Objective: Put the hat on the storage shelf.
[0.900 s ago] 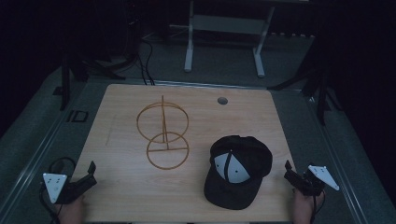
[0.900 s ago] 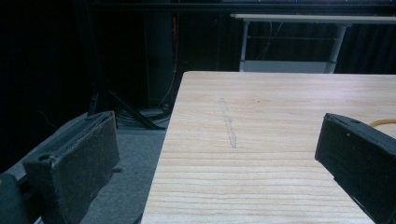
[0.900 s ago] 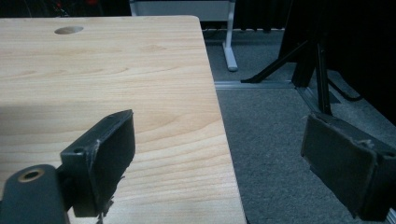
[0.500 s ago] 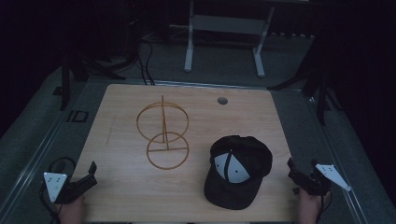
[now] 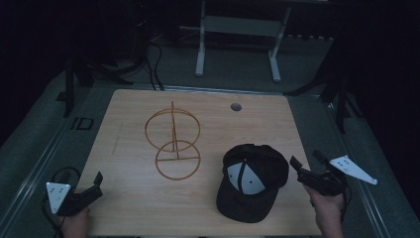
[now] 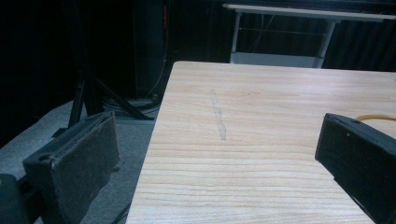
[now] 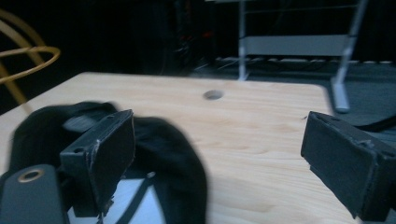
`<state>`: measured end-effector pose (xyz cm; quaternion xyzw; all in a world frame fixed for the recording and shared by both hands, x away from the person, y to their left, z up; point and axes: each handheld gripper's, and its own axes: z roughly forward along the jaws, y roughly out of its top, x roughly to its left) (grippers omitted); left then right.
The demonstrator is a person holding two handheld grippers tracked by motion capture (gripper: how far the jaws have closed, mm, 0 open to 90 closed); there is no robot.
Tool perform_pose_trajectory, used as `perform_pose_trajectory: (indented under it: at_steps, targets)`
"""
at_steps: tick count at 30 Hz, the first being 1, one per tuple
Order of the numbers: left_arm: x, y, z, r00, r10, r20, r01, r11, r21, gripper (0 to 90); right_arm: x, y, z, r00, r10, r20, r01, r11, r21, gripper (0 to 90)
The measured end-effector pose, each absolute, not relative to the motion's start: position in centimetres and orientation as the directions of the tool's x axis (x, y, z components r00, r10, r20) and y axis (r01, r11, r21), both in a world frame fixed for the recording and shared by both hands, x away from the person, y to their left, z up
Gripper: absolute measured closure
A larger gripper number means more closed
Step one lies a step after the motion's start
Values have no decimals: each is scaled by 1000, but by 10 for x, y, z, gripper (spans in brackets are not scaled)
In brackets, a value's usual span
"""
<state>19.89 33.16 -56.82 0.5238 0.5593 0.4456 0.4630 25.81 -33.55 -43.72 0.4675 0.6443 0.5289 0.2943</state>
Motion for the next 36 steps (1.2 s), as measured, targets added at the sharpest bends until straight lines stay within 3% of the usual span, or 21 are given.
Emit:
perform_pose_trajectory:
  at_steps: [6,13,20,25,36]
  targets:
    - [199,330,-568,-17,999,-40,179,43,983,2,273,-310,-450,-424,903,62,380,116,918,166]
    - [200,330,-568,-15,999,-36,182,38,983,2,292,-296,-490,-423,901,98,478,130,869,278]
    - [200,330,-568,-18,999,-34,182,37,983,3,300,-288,-514,-385,919,88,538,146,830,533]
    - [200,330,-568,-19,999,-35,185,38,982,2,301,-285,-515,-361,929,84,543,136,829,880]
    - [200,330,-568,-24,999,-36,188,40,981,3,294,-274,-487,-401,911,94,479,121,869,890]
